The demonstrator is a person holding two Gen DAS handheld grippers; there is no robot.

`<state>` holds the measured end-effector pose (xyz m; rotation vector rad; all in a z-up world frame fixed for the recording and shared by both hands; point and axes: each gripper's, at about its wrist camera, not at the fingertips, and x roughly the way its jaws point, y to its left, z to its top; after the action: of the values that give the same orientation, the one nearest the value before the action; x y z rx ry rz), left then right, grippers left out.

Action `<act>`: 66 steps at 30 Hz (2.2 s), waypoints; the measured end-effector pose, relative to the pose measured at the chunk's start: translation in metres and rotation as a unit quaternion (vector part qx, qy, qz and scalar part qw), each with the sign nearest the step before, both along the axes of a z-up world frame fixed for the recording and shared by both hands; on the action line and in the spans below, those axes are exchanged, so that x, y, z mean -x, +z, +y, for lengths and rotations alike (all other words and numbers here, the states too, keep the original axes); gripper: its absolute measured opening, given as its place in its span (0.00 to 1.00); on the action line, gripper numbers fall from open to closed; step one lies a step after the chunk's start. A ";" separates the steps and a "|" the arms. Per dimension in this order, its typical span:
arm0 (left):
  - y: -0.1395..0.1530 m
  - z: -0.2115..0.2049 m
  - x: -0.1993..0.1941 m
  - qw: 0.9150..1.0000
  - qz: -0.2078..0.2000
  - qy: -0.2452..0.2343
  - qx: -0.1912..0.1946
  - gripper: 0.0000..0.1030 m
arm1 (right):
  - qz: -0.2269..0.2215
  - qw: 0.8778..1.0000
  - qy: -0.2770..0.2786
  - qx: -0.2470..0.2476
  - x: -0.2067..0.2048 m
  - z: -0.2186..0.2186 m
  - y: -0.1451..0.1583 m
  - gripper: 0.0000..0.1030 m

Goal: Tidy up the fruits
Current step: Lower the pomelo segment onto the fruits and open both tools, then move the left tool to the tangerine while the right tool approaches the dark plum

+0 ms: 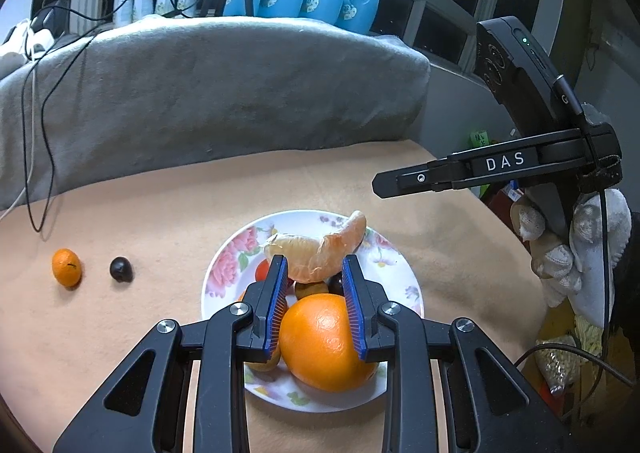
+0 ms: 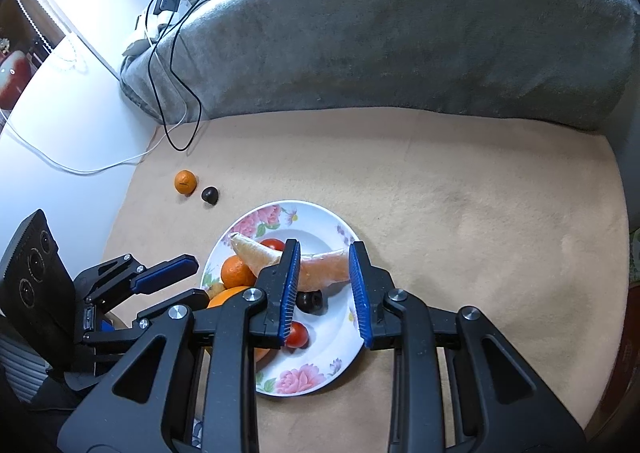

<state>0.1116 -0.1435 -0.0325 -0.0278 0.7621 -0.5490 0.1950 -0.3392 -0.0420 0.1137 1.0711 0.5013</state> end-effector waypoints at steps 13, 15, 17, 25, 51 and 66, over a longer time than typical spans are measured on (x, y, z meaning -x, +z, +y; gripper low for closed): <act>0.002 0.013 0.003 1.000 0.001 0.011 0.005 0.47 | -0.044 0.998 0.005 0.037 0.010 0.015 0.010 0.78; 0.002 0.016 0.003 1.000 0.000 0.015 0.006 0.54 | -0.047 0.998 0.004 0.038 0.011 0.016 0.011 0.80; 0.002 0.019 0.003 1.000 0.001 0.018 0.006 0.60 | -0.049 0.998 0.003 0.039 0.012 0.018 0.011 0.80; 0.003 0.029 0.003 1.000 0.000 0.031 0.005 0.65 | -0.056 0.998 0.002 0.033 0.014 0.023 0.009 0.80; -0.009 0.104 -0.011 0.995 -0.002 0.100 -0.015 0.65 | -0.085 0.994 0.032 0.057 0.001 0.082 0.013 0.81; -0.021 0.165 -0.037 0.989 0.006 0.146 -0.017 0.65 | -0.081 0.992 0.073 0.069 -0.018 0.138 0.007 0.81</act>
<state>0.1486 0.0210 -0.0539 -0.1107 0.7629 -0.2568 0.2132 -0.2008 -0.0348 -0.1273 0.9563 0.5572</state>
